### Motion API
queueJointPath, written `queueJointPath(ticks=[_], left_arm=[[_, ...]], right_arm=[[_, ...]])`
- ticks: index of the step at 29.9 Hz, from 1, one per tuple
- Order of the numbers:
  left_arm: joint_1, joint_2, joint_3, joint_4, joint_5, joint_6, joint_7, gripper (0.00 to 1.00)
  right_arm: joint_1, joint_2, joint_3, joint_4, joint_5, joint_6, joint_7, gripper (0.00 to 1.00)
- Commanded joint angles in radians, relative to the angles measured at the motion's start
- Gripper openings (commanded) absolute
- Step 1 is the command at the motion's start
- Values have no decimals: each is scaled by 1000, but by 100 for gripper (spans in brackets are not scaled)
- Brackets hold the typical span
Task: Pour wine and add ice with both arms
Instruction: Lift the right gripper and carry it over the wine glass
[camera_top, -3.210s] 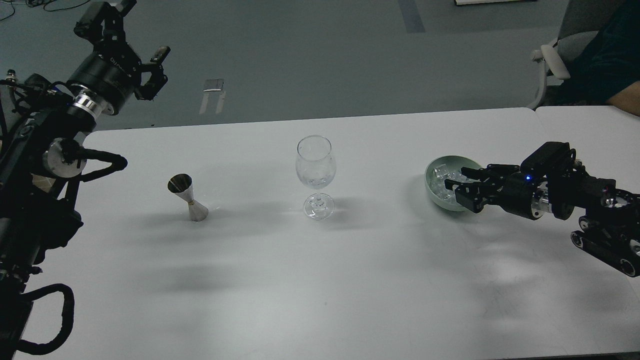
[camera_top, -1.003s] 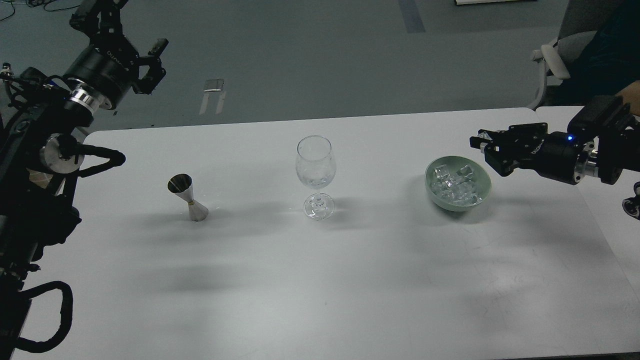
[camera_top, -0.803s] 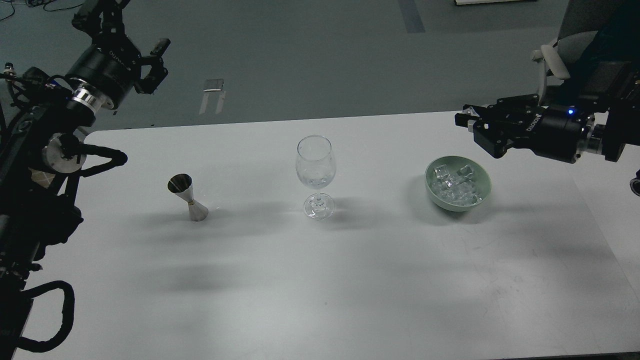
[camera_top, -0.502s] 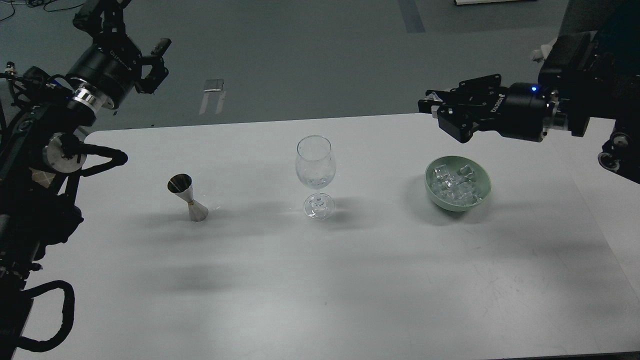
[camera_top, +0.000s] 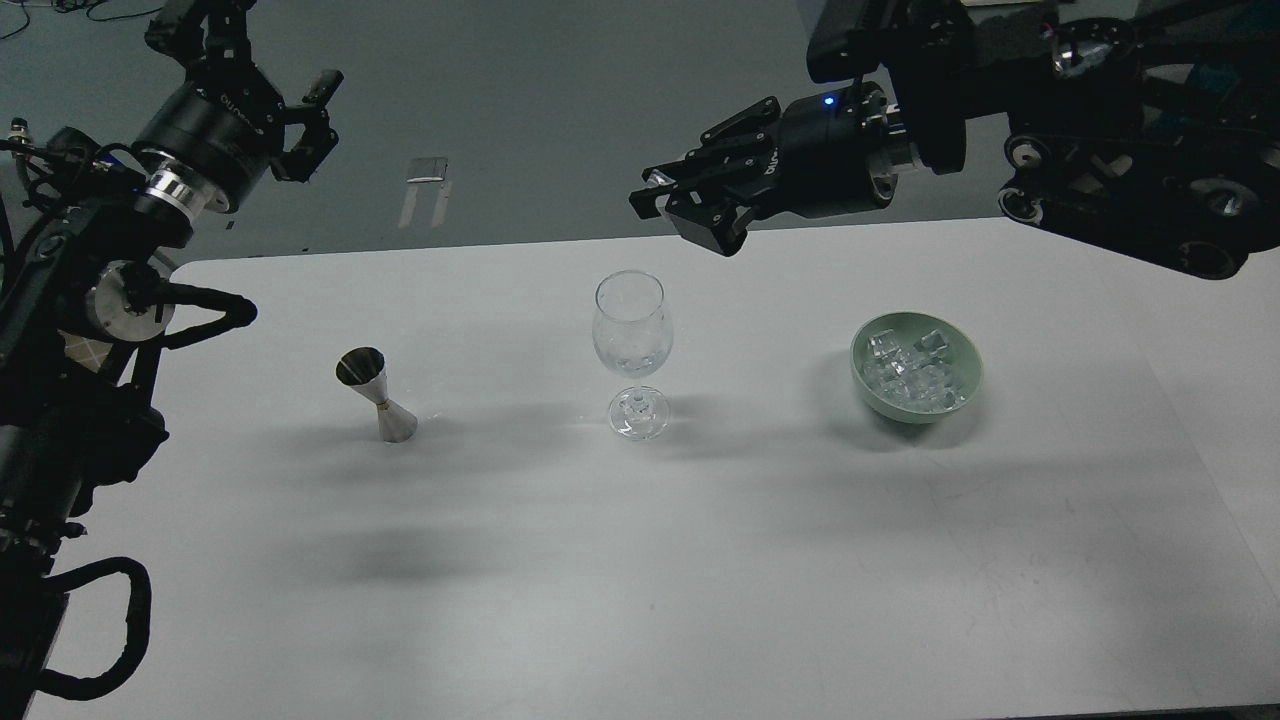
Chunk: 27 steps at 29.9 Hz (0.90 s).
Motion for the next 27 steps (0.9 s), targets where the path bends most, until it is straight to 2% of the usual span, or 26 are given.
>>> queueJointPath(ticks=[1, 11, 19, 27], left_arm=[[-1, 0, 0, 0, 0, 0, 0, 98], [2, -5, 0, 0, 0, 0, 0, 98], [5, 0, 0, 0, 0, -2, 0, 98], [5, 5, 0, 0, -2, -2, -2, 98]], right_arm=[[57, 58, -22, -62, 21, 104, 0, 5], [134, 214, -86, -237, 44, 311, 0, 6], [100, 325, -91, -297, 71, 338, 0, 7], [111, 368, -149, -307, 104, 338, 0, 10]])
